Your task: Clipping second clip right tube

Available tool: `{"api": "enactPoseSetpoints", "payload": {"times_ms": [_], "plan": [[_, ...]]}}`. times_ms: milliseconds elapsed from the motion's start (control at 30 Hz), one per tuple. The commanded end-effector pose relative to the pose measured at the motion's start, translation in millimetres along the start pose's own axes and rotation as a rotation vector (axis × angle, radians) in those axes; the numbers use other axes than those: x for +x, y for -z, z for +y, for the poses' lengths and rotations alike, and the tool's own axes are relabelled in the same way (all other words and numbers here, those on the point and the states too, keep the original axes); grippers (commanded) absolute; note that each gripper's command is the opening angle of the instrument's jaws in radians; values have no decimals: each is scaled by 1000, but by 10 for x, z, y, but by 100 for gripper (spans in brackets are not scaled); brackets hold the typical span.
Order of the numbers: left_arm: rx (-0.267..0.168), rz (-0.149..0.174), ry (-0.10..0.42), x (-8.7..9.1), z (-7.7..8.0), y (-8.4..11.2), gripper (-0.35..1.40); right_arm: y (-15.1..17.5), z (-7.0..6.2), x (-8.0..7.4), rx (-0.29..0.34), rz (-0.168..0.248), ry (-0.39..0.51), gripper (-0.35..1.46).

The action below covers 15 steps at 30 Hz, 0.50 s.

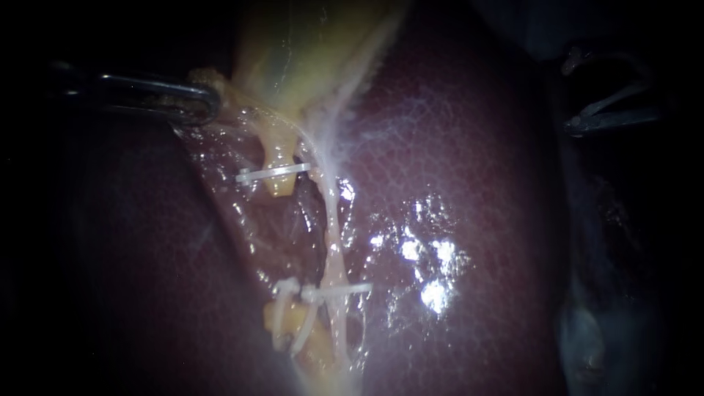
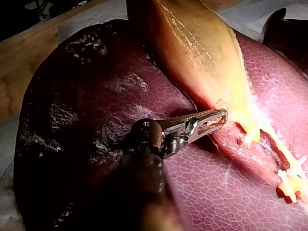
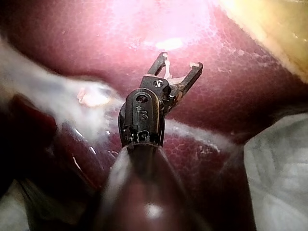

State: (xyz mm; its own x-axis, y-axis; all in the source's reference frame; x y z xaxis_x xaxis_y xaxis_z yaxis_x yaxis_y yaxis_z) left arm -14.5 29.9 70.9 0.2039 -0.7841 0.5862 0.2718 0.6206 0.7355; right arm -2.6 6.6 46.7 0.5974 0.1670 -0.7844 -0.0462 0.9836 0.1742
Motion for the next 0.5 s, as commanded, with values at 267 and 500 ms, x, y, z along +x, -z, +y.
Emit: {"api": "enactPoseSetpoints", "payload": {"times_ms": [267,500], "plan": [[-2,-1,0,1,-1,-1,-35,-17,-20,5,53,41,-61,49],[-3,-1,-1,2,-1,-2,-35,-44,-47,14,114,81,-190,49]]}}
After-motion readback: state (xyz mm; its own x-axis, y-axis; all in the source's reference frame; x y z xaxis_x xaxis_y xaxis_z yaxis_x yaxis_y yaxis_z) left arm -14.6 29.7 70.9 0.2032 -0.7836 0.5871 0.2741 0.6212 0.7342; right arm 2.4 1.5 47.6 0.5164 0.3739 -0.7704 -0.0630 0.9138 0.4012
